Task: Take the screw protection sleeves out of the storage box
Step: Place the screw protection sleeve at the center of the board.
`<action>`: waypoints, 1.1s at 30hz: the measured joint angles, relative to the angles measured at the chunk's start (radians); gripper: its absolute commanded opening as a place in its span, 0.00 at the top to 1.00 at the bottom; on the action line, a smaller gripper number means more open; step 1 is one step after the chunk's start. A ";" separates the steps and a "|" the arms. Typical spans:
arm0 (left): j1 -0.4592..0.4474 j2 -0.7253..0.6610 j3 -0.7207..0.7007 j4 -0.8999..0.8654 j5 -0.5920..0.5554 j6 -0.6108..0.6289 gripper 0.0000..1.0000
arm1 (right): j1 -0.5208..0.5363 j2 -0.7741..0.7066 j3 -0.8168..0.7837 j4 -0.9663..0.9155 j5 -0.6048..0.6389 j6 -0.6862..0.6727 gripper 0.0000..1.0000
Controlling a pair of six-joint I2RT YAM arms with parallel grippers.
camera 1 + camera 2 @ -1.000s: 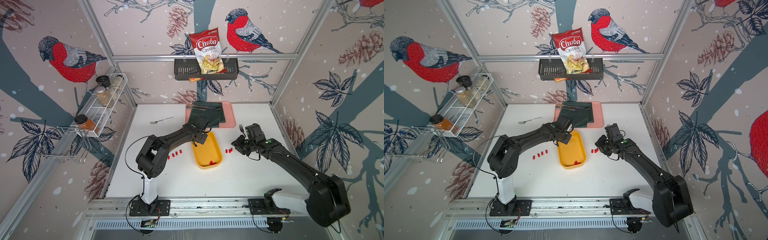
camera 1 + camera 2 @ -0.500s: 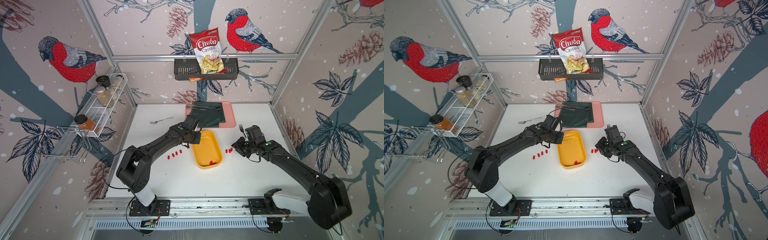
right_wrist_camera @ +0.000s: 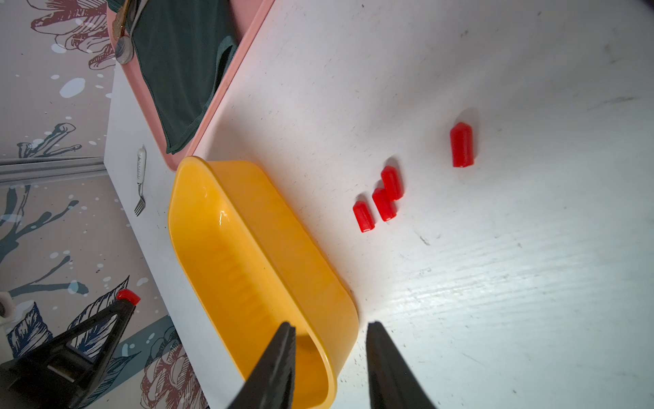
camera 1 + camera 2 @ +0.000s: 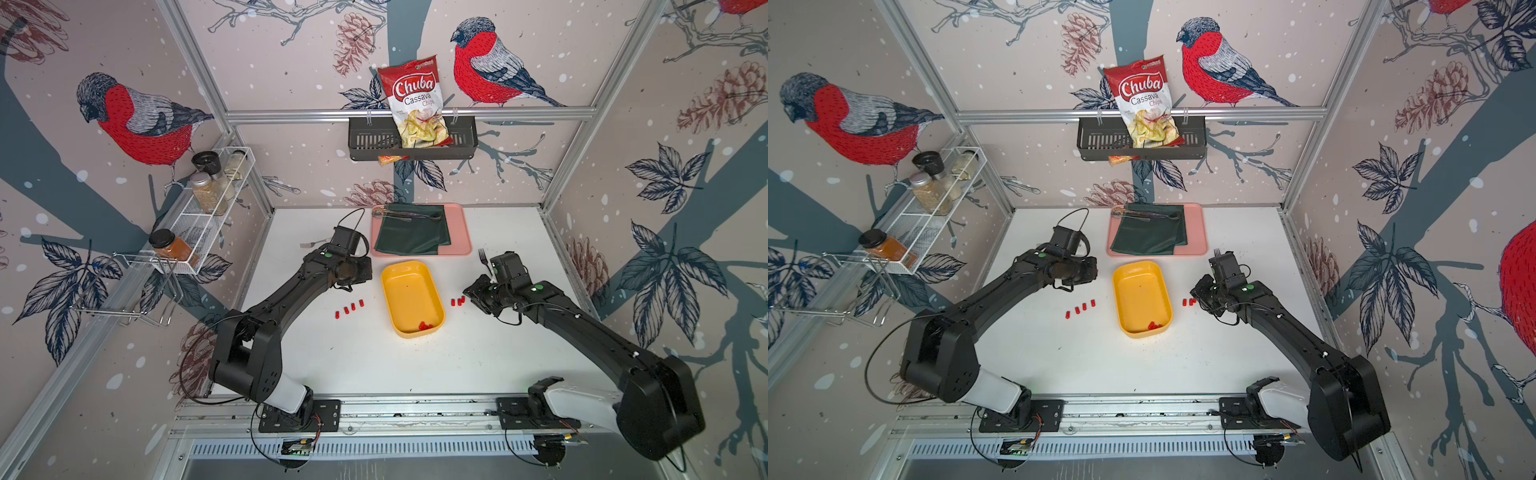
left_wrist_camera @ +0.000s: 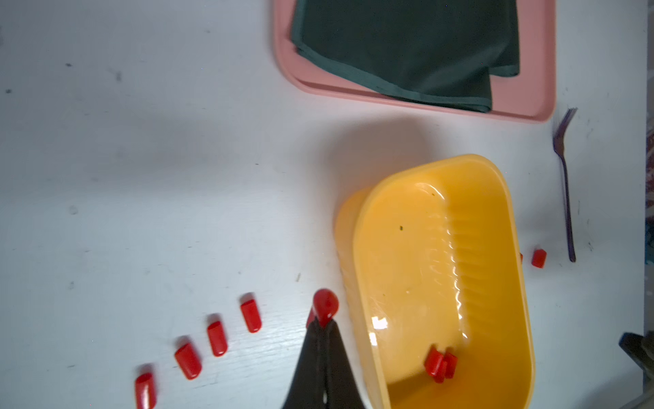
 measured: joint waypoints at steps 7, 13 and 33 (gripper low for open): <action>0.071 0.070 -0.039 0.009 0.038 0.018 1.00 | 0.000 0.002 0.000 -0.003 0.003 -0.003 0.62; 0.102 0.172 -0.050 0.068 0.053 0.018 1.00 | 0.002 0.002 -0.001 -0.003 0.003 -0.003 0.62; 0.121 0.287 -0.014 0.112 0.115 0.014 0.74 | 0.010 -0.019 -0.016 -0.028 0.021 -0.002 0.61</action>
